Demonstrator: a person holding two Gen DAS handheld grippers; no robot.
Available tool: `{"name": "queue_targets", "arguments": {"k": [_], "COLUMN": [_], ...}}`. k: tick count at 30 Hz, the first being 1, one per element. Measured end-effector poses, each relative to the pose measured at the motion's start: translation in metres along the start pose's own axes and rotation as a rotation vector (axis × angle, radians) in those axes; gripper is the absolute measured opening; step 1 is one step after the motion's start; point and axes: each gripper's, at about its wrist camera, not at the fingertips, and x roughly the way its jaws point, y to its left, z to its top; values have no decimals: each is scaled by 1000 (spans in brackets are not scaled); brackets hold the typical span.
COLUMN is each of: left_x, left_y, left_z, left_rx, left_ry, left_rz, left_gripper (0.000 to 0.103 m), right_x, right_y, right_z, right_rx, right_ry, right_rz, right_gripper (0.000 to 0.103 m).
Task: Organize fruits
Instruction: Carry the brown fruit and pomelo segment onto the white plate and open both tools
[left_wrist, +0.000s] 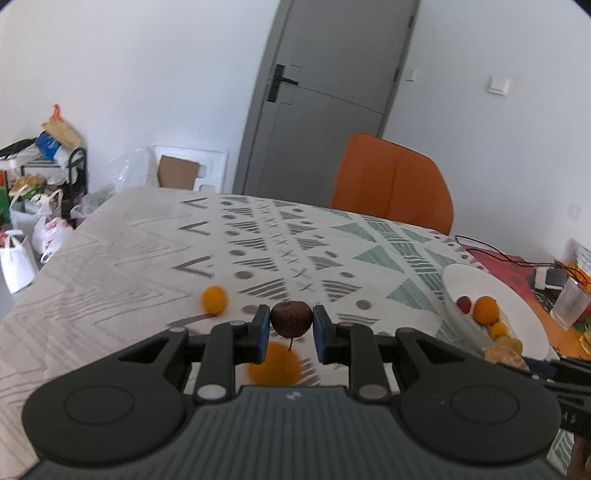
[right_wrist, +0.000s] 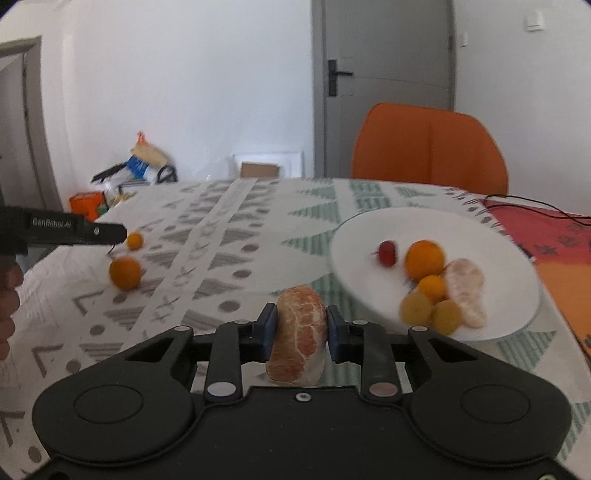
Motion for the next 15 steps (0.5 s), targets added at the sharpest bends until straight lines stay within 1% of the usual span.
{"name": "queue_targets", "arguments": {"k": [15], "left_x": [21], "left_y": [-62], "left_z": [6], "left_rx": [105], "left_ry": [18], "left_rz": [-58], "left_gripper": [23], "right_x": [-10], "right_y": [-59], "right_z": [7], "right_rx": [113], "right_ry": [-89], "right_rz": [-63], "right_gripper": [26]}}
